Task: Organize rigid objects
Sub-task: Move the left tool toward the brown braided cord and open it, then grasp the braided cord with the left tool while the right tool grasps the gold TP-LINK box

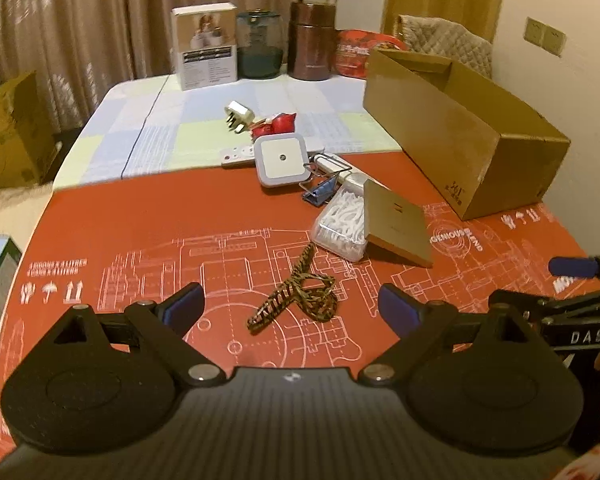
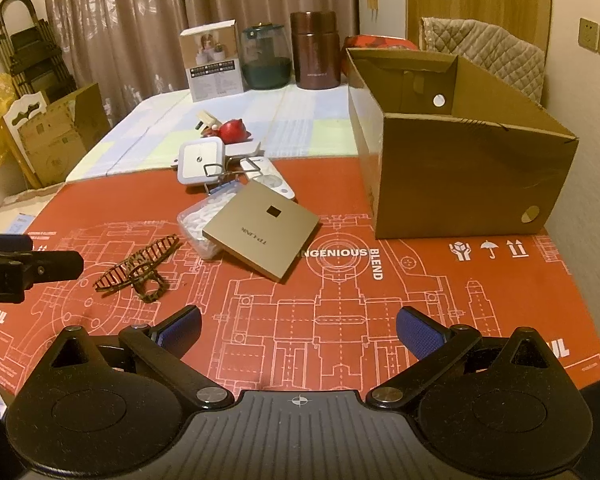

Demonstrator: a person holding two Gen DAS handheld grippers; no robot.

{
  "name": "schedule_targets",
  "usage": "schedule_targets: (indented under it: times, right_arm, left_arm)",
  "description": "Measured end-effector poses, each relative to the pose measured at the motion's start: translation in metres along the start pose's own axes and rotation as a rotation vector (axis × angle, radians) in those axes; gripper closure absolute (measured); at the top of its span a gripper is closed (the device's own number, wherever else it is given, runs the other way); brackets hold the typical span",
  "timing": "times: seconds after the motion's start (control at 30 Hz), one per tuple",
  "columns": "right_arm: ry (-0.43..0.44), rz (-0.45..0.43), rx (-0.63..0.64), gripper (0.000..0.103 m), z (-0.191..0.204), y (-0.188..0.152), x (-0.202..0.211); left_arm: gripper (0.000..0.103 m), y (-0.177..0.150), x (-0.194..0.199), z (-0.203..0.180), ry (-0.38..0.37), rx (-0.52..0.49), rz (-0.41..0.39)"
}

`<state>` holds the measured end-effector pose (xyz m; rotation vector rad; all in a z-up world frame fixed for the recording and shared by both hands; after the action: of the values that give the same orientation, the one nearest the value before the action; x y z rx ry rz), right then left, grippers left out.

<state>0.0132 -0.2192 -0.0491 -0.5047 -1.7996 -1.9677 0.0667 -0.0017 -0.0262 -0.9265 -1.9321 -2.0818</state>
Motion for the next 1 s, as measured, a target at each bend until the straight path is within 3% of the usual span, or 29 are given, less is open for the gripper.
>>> schedule_targets:
  times: [0.33, 0.5, 0.67, 0.93, 1.0]
  right_arm:
    - [0.0, 0.021, -0.005, 0.002, 0.002, 0.0, -0.019]
    - [0.0, 0.025, -0.034, 0.002, -0.002, 0.001, -0.031]
    - [-0.004, 0.03, -0.076, 0.002, -0.007, 0.001, -0.044]
    - [0.044, 0.029, -0.174, 0.002, -0.008, 0.008, -0.065]
    - [0.062, 0.029, -0.204, 0.002, -0.006, 0.009, -0.07]
  left_arm:
    - [0.013, -0.007, -0.026, -0.002, -0.064, -0.149, 0.02]
    - [0.014, -0.012, -0.043, -0.006, -0.135, -0.24, 0.007]
    - [0.025, -0.023, -0.068, -0.008, -0.195, -0.262, 0.065]
    - [0.04, -0.027, -0.093, -0.003, -0.237, -0.268, 0.089]
    - [0.054, -0.026, -0.099, -0.002, -0.248, -0.256, 0.103]
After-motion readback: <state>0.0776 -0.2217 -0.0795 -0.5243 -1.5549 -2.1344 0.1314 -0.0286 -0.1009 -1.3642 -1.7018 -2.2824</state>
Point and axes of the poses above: each gripper's, at about its wrist camera, not at the fingertips, and x roughly against the way its jaws point, z to its left, y to its top, the point moved 4 cm from there along -x, roughly the way its jaws point, and after that the axes turned 13 degrees about -z, right-handed, at the moved point
